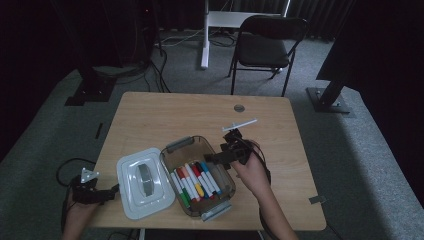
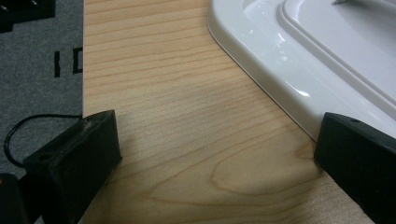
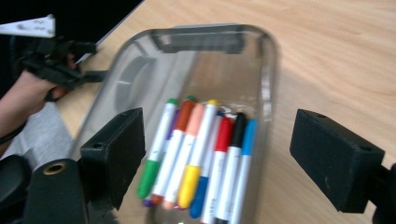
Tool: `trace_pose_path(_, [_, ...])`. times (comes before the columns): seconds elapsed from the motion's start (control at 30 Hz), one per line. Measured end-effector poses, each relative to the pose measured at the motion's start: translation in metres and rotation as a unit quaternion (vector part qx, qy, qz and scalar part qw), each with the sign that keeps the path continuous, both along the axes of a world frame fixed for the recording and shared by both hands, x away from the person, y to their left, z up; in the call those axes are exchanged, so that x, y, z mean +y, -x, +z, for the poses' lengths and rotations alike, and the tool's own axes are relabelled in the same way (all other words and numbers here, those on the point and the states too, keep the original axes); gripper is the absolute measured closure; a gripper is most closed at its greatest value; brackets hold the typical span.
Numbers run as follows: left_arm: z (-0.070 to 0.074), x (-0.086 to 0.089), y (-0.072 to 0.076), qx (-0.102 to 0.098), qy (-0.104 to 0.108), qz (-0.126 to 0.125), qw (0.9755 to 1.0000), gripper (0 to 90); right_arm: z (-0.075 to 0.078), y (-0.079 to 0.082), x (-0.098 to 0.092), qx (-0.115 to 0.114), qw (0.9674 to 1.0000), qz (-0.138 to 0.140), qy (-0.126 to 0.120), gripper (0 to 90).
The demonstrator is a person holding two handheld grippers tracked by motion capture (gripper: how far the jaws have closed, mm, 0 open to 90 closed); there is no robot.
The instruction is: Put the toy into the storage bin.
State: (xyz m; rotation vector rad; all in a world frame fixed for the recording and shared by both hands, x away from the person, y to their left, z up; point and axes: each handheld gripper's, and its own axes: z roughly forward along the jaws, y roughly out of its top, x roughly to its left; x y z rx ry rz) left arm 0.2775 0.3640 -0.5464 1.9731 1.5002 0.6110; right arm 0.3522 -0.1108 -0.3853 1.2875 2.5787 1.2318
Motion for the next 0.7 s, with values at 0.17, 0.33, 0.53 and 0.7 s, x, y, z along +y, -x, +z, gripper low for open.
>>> trace_pose_path(0.17, [0.0,0.0,0.0,0.0,0.0,0.0,1.0,0.8,-0.012,-0.003,-0.025,-0.01,0.9996,-0.025,-0.003,15.5])
trace_pose_path(0.33, [0.0,0.0,0.0,0.0,0.002,0.001,1.0,0.8,-0.025,-0.004,-0.043,-0.023,0.9988,-0.043,-0.003,15.5])
trace_pose_path(0.53, [0.0,0.0,0.0,0.001,0.001,0.001,1.0,0.8,-0.044,-0.004,-0.06,-0.031,0.9979,-0.056,0.007,15.4])
trace_pose_path(0.7, [0.0,0.0,0.0,0.001,0.001,0.001,1.0,0.8,-0.063,-0.002,-0.073,-0.042,0.9964,-0.07,0.022,15.5])
